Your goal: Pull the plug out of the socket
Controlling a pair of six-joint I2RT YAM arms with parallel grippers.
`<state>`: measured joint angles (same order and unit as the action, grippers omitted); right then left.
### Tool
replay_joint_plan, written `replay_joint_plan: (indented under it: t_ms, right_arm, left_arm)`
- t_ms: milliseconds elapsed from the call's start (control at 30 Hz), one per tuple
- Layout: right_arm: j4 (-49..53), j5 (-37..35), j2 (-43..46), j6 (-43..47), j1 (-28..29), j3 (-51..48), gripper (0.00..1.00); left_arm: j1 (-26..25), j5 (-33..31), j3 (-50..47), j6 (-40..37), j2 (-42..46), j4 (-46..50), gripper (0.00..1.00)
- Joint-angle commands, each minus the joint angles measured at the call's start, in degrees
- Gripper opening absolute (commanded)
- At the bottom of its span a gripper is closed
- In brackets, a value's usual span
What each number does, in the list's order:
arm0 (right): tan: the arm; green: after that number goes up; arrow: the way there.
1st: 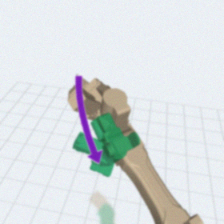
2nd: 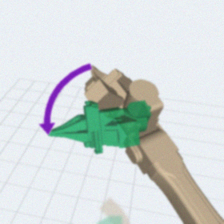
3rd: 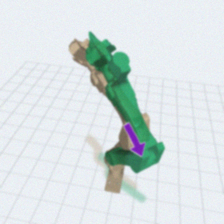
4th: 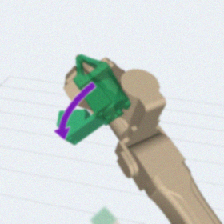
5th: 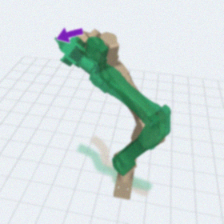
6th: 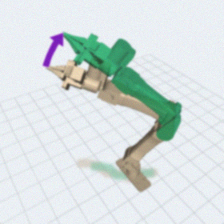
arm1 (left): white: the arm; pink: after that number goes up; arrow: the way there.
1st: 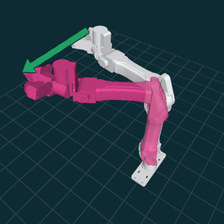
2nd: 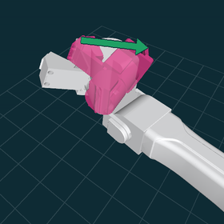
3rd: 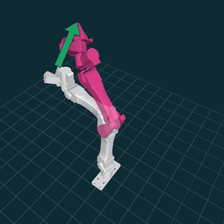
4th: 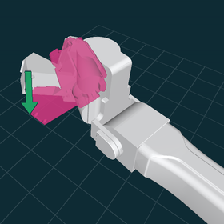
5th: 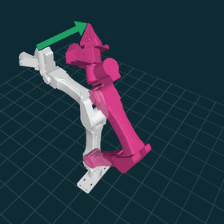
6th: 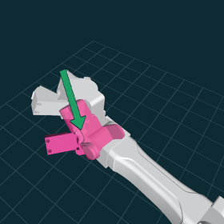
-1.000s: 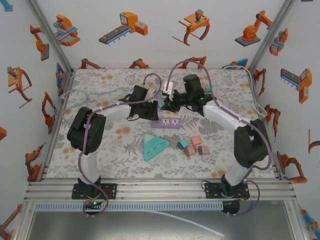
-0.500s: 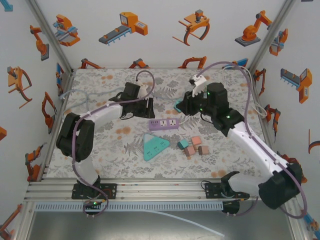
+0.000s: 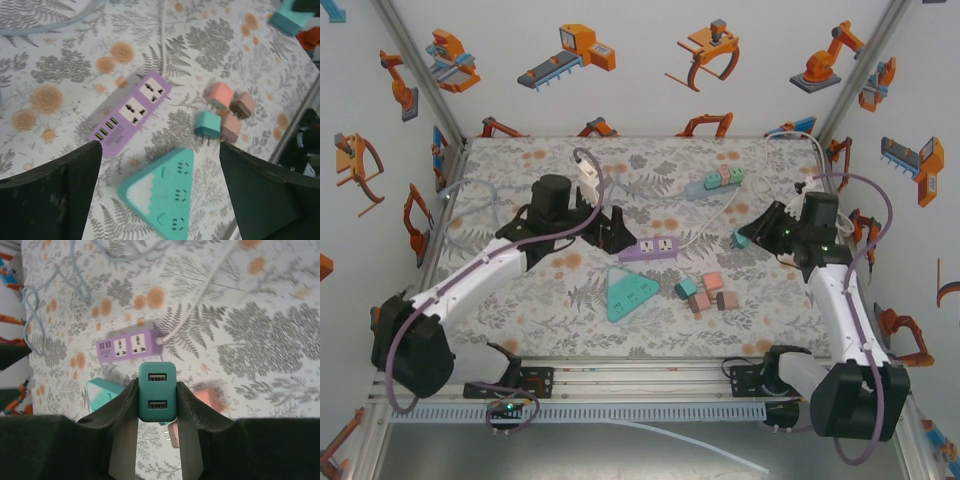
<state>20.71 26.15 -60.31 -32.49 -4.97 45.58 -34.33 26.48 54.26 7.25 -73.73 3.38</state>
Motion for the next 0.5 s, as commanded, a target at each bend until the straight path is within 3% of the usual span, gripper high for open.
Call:
replay_joint_plan:
  t_ms: [0, 467]
  right_arm:
    - [-1.9, 1.8, -0.5, -2.6, -1.5, -3.2, 0.1]
    - [-19.3, 2.2, -9.7, -1.6, -1.7, -14.7, 0.11]
  left_arm:
    - [-2.2, 2.5, -2.5, -6.1, 4.6, 0.1, 0.97]
    - [-4.1, 2.0, -4.7, -9.9, 9.4, 1.7, 0.97]
